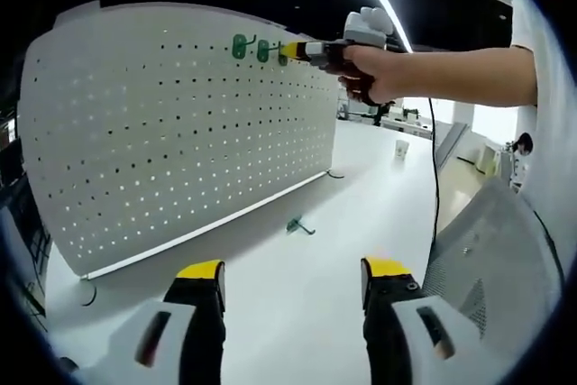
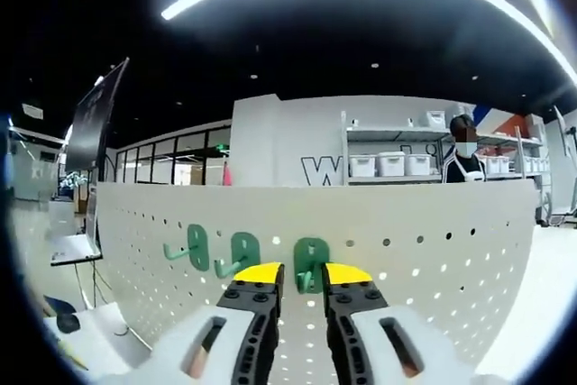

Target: Insert the hook assembly into the mounting plate slot until the hook locks in place.

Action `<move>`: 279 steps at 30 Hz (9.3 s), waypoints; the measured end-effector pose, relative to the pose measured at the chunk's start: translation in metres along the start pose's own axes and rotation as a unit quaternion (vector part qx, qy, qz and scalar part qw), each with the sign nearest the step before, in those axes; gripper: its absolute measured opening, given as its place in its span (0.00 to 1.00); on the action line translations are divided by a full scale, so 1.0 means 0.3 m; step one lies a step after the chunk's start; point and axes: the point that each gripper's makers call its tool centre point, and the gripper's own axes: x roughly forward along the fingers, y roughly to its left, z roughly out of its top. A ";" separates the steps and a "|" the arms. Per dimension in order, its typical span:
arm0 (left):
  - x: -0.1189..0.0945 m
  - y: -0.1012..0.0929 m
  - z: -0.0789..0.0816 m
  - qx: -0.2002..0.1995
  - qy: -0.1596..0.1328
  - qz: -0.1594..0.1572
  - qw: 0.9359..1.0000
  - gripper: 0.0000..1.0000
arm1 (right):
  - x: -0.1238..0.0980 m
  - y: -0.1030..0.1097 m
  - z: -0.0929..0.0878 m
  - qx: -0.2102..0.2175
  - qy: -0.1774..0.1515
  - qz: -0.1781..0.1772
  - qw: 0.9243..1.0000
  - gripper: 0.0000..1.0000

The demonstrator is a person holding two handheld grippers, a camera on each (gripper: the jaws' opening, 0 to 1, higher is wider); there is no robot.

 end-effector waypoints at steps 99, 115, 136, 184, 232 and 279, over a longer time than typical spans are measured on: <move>0.011 0.006 -0.010 -0.003 0.003 -0.004 1.000 0.64 | -0.594 0.125 -0.404 0.008 0.143 0.216 0.966 0.54; 0.016 0.016 -0.027 -0.004 0.008 -0.005 1.000 0.64 | -0.684 0.122 -0.502 0.026 0.196 0.216 0.956 0.66; 0.026 0.013 -0.052 -0.011 0.016 -0.010 1.000 0.64 | -0.778 0.137 -0.603 0.026 0.243 0.229 0.942 0.71; 0.276 -0.022 0.002 0.127 0.111 -0.109 0.980 0.70 | -0.831 0.129 -0.621 0.039 0.254 0.225 0.940 0.72; 0.625 -0.075 -0.070 0.259 0.254 -0.232 0.903 0.63 | -0.885 0.102 -0.633 0.045 0.271 0.214 0.937 0.71; 0.715 -0.080 -0.176 0.284 0.321 -0.265 0.864 0.57 | -0.891 0.085 -0.635 0.060 0.271 0.202 0.939 0.69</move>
